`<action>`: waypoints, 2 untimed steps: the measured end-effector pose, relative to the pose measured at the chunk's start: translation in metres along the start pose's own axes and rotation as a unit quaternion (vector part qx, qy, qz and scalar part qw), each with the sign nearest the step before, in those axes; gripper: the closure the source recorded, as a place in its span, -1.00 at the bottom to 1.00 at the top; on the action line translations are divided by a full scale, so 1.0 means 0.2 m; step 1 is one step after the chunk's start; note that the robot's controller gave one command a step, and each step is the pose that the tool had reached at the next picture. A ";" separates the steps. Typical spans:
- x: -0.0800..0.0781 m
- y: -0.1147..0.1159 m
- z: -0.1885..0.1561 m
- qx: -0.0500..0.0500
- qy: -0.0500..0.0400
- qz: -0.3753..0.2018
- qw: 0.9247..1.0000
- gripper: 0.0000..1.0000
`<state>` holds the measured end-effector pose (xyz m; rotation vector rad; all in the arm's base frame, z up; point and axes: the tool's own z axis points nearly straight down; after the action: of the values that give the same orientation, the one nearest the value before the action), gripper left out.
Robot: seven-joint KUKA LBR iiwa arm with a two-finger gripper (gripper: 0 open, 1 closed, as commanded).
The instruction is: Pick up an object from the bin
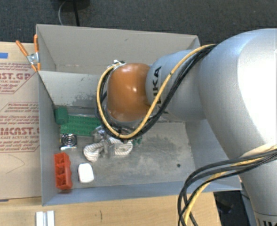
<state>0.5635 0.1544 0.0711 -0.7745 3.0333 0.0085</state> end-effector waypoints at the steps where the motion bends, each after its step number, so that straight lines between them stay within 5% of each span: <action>1: 0.00 0.01 -0.15 -0.001 0.006 0.003 1.000 1.00; 2: -0.03 -0.02 -0.30 0.001 -0.004 0.003 1.000 1.00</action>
Offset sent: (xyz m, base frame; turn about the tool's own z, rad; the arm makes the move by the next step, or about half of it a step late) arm 0.0126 -0.0149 -0.0002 0.0009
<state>0.5707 0.1534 0.1315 -0.7638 3.0268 0.0074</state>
